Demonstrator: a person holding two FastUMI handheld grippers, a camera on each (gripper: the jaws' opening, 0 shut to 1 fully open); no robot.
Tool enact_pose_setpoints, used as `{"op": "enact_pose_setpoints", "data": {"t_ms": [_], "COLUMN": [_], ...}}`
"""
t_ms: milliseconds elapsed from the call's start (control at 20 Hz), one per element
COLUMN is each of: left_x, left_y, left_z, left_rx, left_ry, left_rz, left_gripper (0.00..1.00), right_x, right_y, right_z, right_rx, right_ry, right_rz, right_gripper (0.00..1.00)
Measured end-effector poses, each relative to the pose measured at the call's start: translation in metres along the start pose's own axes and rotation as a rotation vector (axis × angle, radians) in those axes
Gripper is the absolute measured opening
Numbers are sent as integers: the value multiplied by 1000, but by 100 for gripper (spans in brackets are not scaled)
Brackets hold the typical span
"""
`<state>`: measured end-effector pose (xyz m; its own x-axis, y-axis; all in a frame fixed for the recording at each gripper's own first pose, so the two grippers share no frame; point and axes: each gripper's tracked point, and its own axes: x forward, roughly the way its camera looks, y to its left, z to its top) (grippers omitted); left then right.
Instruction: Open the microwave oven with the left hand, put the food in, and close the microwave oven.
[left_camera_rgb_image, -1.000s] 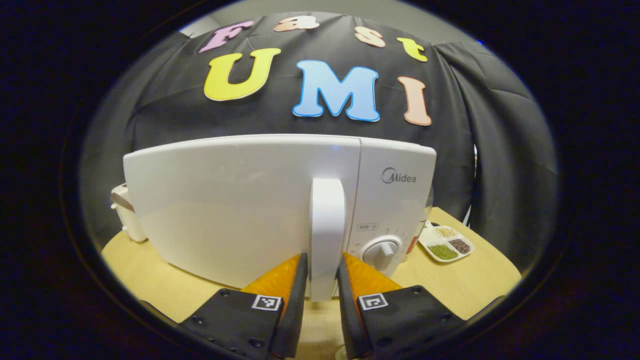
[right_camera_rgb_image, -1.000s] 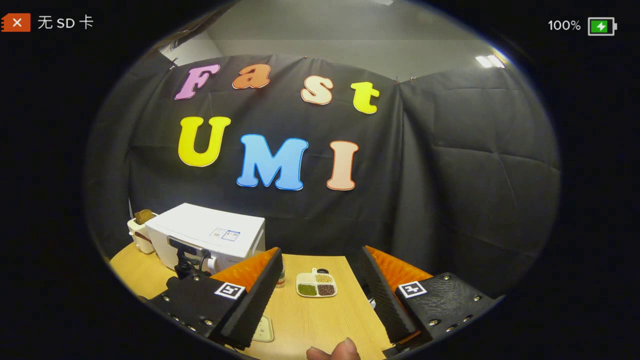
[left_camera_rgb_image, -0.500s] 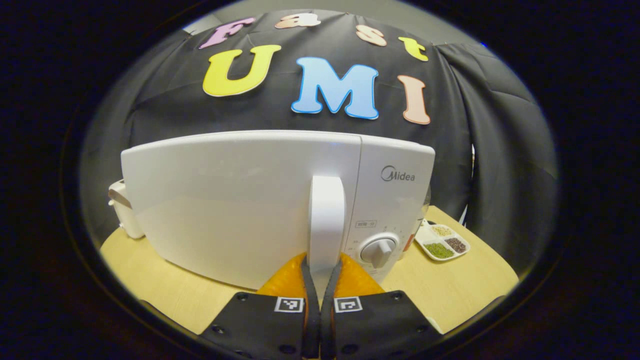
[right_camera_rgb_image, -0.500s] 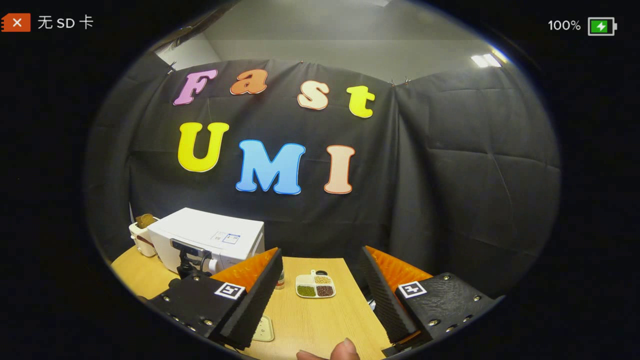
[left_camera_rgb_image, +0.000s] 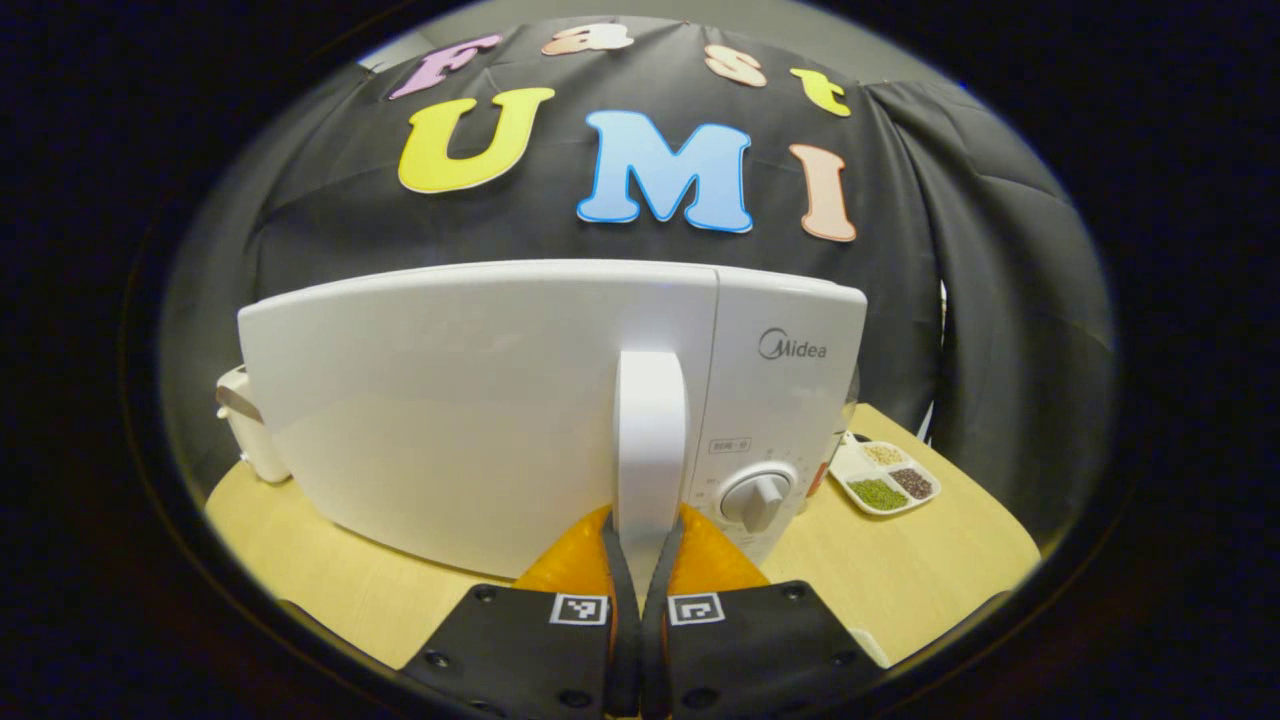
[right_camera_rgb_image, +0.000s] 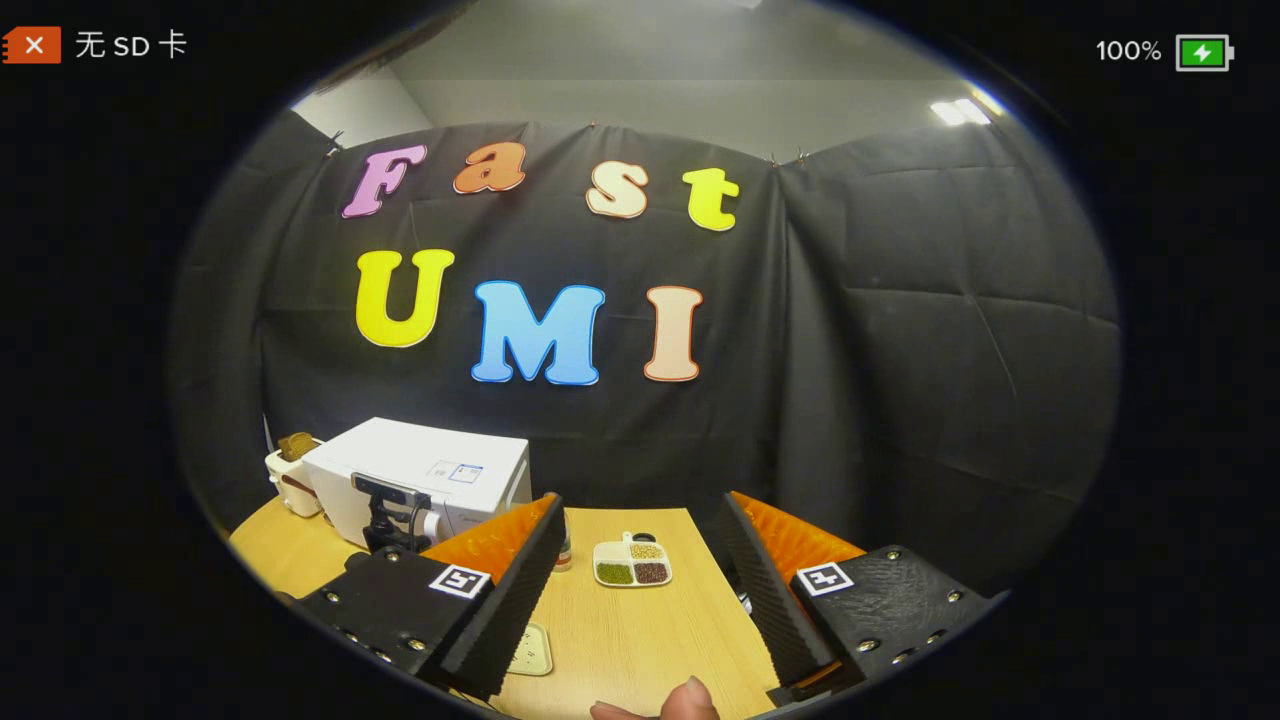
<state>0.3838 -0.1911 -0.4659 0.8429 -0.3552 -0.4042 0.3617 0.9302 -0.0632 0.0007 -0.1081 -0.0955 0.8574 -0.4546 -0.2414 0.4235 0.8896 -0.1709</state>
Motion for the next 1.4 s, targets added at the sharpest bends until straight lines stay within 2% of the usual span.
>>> {"op": "enact_pose_setpoints", "data": {"t_ms": [250, 300, 400, 550, 700, 1000, 1100, 1400], "left_x": [-2, -13, -48, -89, -130, -218, -245, -287], "left_y": [-1, 0, 6, 17, 36, 102, 129, 211], "left_z": [-4, -16, -16, -34, -46, -74, -81, -95], "left_rx": [19, 14, 46, 26, 47, 53, 53, 8], "left_ry": [18, 57, -5, 10, 10, 31, 38, 38], "left_rz": [-10, -4, 15, 5, 8, 60, 91, 201], "left_gripper": [8, 8, 8, 8, 8, 8, 13, 21], "right_x": [-6, -8, -10, -10, -12, -15, -17, -22], "right_y": [-5, -5, -3, 9, 21, 50, 62, 88], "right_z": [3, 3, 4, -5, -4, -14, -14, -14], "right_rx": [8, 10, 10, -4, -6, 5, 13, -6], "right_ry": [-10, -11, -18, -2, -11, 9, 13, 4], "right_rz": [-11, -11, -8, 19, 43, 96, 119, 171], "right_gripper": [95, 95, 95, 95, 95, 95, 95, 96]}}
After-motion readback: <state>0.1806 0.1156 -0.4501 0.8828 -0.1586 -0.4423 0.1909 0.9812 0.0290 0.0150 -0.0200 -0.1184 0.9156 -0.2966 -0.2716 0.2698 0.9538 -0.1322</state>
